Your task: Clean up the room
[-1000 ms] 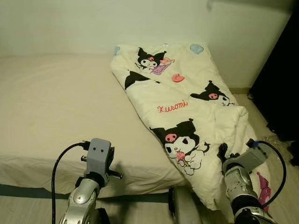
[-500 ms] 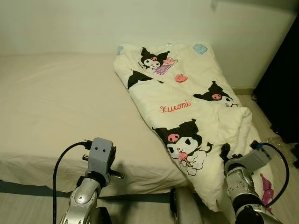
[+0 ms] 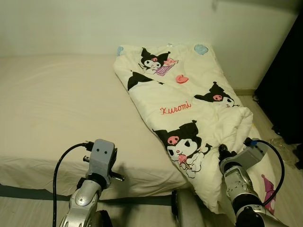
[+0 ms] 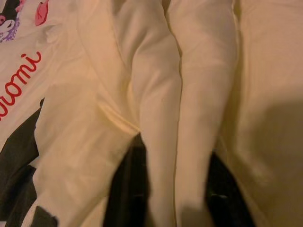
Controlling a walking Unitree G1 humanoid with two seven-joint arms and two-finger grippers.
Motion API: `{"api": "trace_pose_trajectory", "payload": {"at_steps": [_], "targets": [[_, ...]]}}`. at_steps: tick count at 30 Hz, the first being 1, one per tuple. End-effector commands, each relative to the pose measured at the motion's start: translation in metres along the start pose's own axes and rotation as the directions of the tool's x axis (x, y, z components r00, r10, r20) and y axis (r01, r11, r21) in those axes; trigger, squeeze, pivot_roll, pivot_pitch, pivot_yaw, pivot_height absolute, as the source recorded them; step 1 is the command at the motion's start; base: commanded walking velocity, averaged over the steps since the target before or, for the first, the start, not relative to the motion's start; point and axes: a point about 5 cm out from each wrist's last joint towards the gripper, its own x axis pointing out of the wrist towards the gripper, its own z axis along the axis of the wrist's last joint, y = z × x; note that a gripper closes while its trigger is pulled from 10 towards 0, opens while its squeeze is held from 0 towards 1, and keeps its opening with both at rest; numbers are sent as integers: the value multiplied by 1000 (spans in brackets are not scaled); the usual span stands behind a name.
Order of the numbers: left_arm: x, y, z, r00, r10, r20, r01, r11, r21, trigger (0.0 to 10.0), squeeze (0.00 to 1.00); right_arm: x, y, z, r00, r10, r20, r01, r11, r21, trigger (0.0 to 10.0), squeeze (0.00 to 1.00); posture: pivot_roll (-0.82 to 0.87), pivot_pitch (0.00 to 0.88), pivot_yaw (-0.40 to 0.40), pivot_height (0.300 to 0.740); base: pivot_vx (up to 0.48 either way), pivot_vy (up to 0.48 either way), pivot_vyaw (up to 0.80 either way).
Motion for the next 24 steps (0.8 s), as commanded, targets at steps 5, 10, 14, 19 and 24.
{"api": "trace_pose_trajectory", "payload": {"at_steps": [5, 10, 14, 19, 24], "targets": [[-4, 6, -6, 999, 17, -27, -16, 1000, 16, 10000, 0, -1, 5, -7, 999, 35, -25, -35, 999, -8, 0, 0, -67, 197, 51, 535, 0, 0, 0], [-5, 18, -4, 997, 75, -14, -75, 997, 13, 10000, 0, 2, 15, 3, 997, 73, 32, -70, 994, -86, 0, 0, -63, 197, 49, 535, 0, 0, 0], [-5, 41, 3, 984, 176, 33, -177, 984, 15, 10000, 0, 7, 47, 14, 979, 193, 69, -174, 960, -218, 0, 0, -66, 198, 44, 535, 0, 0, 0], [-6, 59, 12, 965, 249, 82, -250, 968, -2, 10000, 0, 7, 79, 13, 946, 321, 54, -289, 906, -310, 0, 0, -64, 196, 41, 535, 0, 0, 0], [-10, 77, 20, 959, 259, 118, -263, 964, 22, 10000, 0, -4, 136, -4, 829, 556, -60, -513, 712, -480, 0, 0, -60, 194, 29, 535, 0, 0, 0]]}}
